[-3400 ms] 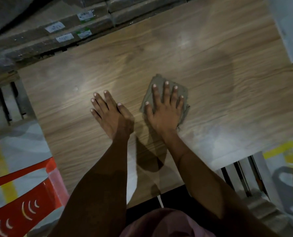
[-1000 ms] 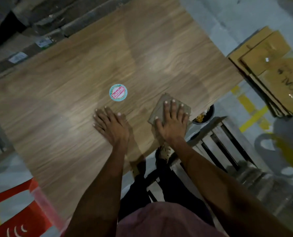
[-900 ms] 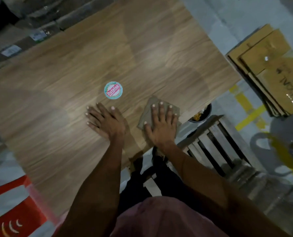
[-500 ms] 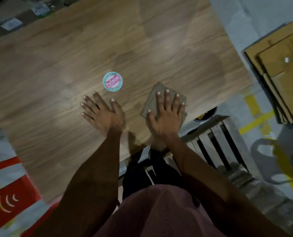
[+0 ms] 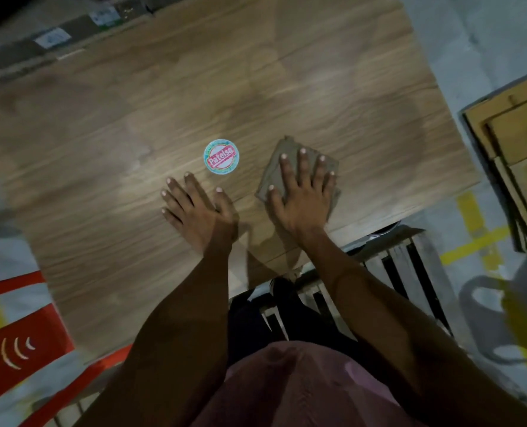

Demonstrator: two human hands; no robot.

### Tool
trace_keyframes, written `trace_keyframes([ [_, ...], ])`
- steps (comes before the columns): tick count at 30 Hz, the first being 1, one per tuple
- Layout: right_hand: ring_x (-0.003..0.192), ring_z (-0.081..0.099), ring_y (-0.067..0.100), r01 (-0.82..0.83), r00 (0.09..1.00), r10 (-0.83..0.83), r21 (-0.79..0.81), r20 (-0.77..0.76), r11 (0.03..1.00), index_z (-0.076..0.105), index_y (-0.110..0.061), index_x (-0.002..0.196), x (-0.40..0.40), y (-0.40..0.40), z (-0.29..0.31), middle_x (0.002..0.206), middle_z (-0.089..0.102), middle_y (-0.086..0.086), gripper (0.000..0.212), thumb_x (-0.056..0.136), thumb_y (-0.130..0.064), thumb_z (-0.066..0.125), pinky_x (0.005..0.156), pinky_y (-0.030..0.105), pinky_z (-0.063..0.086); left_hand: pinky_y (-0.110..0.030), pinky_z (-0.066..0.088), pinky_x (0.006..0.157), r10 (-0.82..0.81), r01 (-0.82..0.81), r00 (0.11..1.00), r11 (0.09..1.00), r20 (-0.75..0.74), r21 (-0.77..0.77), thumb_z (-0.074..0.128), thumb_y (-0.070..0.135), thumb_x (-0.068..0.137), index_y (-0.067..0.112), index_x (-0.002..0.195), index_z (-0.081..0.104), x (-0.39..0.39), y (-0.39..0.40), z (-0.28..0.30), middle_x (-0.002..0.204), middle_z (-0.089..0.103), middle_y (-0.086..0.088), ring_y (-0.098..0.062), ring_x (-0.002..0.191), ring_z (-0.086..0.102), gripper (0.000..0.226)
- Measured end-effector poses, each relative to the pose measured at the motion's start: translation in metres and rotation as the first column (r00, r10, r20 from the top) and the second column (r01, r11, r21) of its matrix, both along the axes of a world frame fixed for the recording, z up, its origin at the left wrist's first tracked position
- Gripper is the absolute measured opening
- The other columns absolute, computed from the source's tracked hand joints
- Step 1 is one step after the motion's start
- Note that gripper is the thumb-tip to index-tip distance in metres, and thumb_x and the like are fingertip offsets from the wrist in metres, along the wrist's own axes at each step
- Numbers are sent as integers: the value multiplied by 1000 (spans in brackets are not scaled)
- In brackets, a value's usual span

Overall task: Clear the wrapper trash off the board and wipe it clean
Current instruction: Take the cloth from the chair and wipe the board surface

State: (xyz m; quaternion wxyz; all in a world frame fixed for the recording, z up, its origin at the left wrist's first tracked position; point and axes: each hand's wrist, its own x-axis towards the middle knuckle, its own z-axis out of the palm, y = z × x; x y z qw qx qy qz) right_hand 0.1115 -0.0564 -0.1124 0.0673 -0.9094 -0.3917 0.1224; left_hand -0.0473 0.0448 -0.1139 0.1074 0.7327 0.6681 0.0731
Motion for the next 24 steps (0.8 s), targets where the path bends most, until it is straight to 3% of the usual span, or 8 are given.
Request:
trace_keyframes([
  [3, 158, 1, 46, 87, 996, -87, -11, -17, 996, 15, -33, 165, -22, 17, 2, 174, 8, 8, 73, 100, -61, 32, 125, 65, 2, -58, 15, 124, 0, 0, 1000, 1000, -10, 5, 44, 53, 98, 21, 161, 29, -2, 1, -1, 170, 20, -15, -38, 156, 18, 72],
  [7, 158, 10, 46, -285, 959, 284, 51, 23, 957, 24, -31, 164, -30, 20, -4, 173, 16, 9, 73, 99, -61, 36, 124, 66, 7, -57, 14, 124, 10, -10, 1000, 1000, -16, -4, 44, 53, 98, 22, 161, 28, -1, 2, -1, 170, 20, -13, -37, 157, 17, 72],
  [10, 158, 15, 44, -374, 927, 368, 109, 72, 921, 31, -31, 162, -6, 24, -8, 172, 22, 8, 72, 97, -62, 42, 122, 65, 14, -56, 13, 125, 14, -14, 1000, 1000, -17, -21, 45, 54, 97, 24, 162, 27, -1, 3, 1, 171, 18, -12, -35, 158, 15, 73],
  [14, 157, 13, 44, -67, 996, 64, 43, 67, 997, 23, -35, 164, 22, 44, -7, 173, 18, 6, 75, 96, -64, 37, 124, 62, 10, -56, 12, 125, 31, -31, 1000, 998, 1, -54, 45, 53, 96, 25, 161, 27, 0, 3, 0, 171, 17, -11, -35, 158, 14, 74],
  [17, 158, 10, 45, 187, 982, -188, 14, 35, 982, 20, -34, 164, 17, 70, -3, 174, 14, 8, 74, 98, -65, 32, 124, 65, 10, -57, 12, 125, 23, -23, 1000, 999, 0, -43, 47, 53, 96, 24, 161, 28, 0, 4, 0, 171, 19, -12, -35, 158, 15, 74],
  [19, 157, 9, 47, 237, 971, -237, 12, 7, 971, 21, -31, 164, -3, 84, -2, 173, 14, 10, 75, 98, -63, 31, 123, 66, 9, -56, 12, 125, 24, -25, 1000, 999, -4, -48, 46, 53, 97, 24, 162, 27, -1, 4, 0, 171, 19, -12, -36, 158, 16, 74],
  [24, 157, 12, 45, -232, 972, 227, 87, 57, 969, 23, -32, 164, -15, 88, -9, 173, 17, 7, 76, 96, -64, 37, 123, 66, 11, -55, 8, 126, 27, -27, 1000, 997, 1, -68, 45, 54, 97, 26, 163, 23, 0, 2, 3, 172, 14, -10, -34, 159, 10, 74],
])
